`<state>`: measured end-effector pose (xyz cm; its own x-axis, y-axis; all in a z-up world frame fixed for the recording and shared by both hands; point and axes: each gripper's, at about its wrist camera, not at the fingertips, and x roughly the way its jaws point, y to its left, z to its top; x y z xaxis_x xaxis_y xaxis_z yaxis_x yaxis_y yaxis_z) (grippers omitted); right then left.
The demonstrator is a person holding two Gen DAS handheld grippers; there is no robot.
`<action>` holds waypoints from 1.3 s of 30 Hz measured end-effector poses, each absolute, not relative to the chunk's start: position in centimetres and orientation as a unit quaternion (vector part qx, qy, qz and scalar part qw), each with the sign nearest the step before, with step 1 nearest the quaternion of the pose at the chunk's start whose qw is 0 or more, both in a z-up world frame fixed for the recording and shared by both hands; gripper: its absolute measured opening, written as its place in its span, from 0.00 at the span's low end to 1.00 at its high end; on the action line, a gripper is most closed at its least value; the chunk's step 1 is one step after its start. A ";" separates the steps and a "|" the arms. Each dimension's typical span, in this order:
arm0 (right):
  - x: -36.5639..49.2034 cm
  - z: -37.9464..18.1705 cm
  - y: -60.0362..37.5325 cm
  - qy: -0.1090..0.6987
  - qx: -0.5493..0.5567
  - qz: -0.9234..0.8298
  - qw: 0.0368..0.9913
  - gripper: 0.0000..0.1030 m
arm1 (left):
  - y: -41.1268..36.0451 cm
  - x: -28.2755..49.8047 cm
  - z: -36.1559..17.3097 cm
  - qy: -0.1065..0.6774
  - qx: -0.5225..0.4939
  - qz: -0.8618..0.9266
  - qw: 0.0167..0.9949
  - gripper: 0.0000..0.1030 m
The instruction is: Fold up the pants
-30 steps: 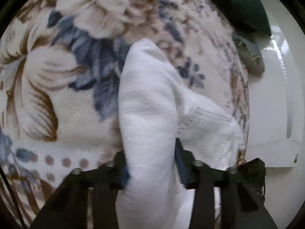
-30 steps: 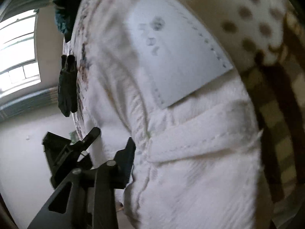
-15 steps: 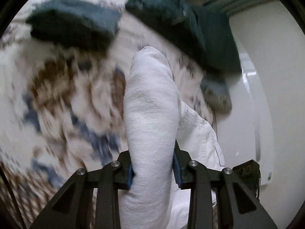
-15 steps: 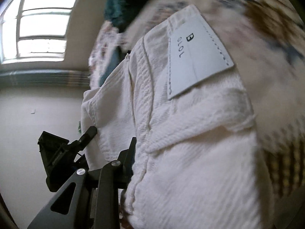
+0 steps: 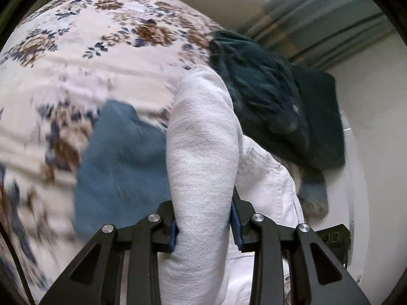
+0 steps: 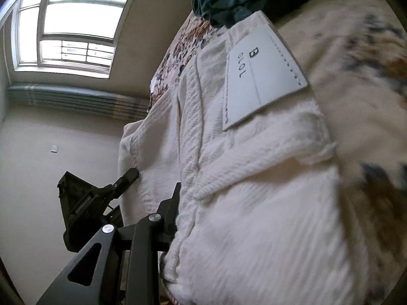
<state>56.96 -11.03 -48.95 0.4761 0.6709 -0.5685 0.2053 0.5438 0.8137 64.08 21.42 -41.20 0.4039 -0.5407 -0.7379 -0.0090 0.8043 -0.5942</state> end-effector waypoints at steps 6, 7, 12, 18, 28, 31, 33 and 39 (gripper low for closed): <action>63.7 -57.2 -6.7 0.556 0.431 0.108 0.702 0.47 | 27.3 69.9 -50.1 0.608 -0.238 -0.073 0.754 0.45; 63.6 -57.6 -6.5 0.561 0.435 0.107 0.696 0.47 | 27.9 69.6 -50.6 0.606 -0.235 -0.075 0.756 0.64; 65.4 -54.9 -5.4 0.588 0.378 0.086 0.710 0.95 | 27.5 65.6 -47.9 0.574 -0.157 -0.042 0.803 0.81; 63.6 -47.7 -3.0 0.603 0.129 -0.027 0.787 0.95 | 24.1 60.7 -43.4 0.558 -0.029 0.002 0.829 0.99; 51.8 -34.5 -5.4 0.556 0.025 -0.093 0.826 0.96 | 20.0 53.1 -34.9 0.530 -0.002 0.013 0.848 0.99; 49.1 -30.3 -5.1 0.536 0.021 -0.090 0.839 0.96 | 18.7 50.2 -31.7 0.520 0.000 0.014 0.854 0.99; 46.3 -27.3 -5.3 0.523 0.018 -0.088 0.848 0.96 | 18.1 48.3 -29.5 0.508 0.006 0.014 0.861 0.99; 38.8 -19.1 -5.9 0.487 0.012 -0.072 0.871 0.96 | 16.5 42.3 -22.6 0.468 0.015 0.013 0.884 0.99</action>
<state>38.79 -5.87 -19.12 0.5161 -0.1142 -0.8489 0.1376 0.9892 -0.0494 42.25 16.53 -22.65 0.5618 0.0359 -0.8265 -0.0083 0.9993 0.0378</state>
